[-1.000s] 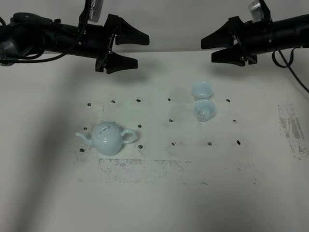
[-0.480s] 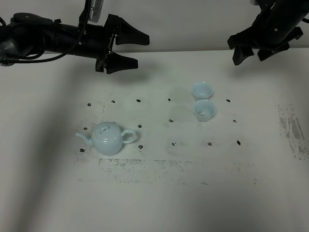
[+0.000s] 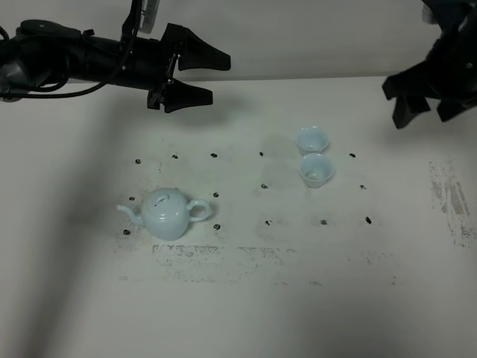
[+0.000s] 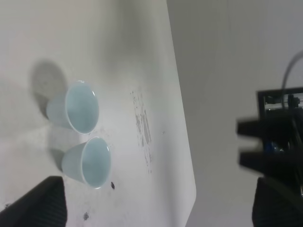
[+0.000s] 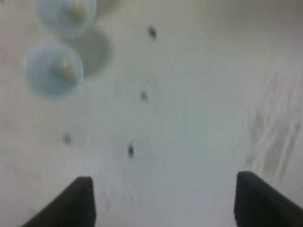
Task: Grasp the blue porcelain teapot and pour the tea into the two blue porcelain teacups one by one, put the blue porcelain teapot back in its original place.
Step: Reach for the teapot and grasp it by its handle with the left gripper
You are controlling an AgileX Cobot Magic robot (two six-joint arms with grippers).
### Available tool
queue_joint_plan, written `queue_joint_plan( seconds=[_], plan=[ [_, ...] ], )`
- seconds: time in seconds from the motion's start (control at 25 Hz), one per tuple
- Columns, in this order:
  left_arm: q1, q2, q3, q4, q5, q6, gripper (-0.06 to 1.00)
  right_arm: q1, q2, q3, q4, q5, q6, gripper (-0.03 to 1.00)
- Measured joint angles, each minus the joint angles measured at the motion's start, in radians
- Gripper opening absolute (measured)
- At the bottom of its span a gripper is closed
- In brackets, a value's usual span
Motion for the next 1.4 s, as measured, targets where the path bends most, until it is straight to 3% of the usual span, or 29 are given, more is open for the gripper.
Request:
queue_joint_plan(
  seconds=[0.36, 0.72, 0.88, 1.24, 1.4],
  plan=[
    [0.000, 0.000, 0.000, 0.000, 0.000, 0.006, 0.76, 0.000, -0.503, 0.596, -0.001, 0.003, 0.007, 0.59],
    [0.000, 0.000, 0.000, 0.000, 0.026, 0.007, 0.76, 0.000, -0.987, 0.997, -0.022, -0.020, 0.008, 0.59],
    [0.000, 0.000, 0.000, 0.000, 0.032, 0.007, 0.76, 0.000, -1.185, 1.055, -0.023, -0.093, 0.011, 0.59],
    [0.000, 0.000, 0.000, -0.002, 0.042, 0.007, 0.76, 0.000, -1.607, 1.060, -0.023, -0.106, 0.026, 0.59],
    [0.011, 0.000, 0.000, -0.048, 0.056, 0.007, 0.76, 0.000, -1.770, 1.061, -0.025, -0.105, 0.026, 0.59]
  ],
)
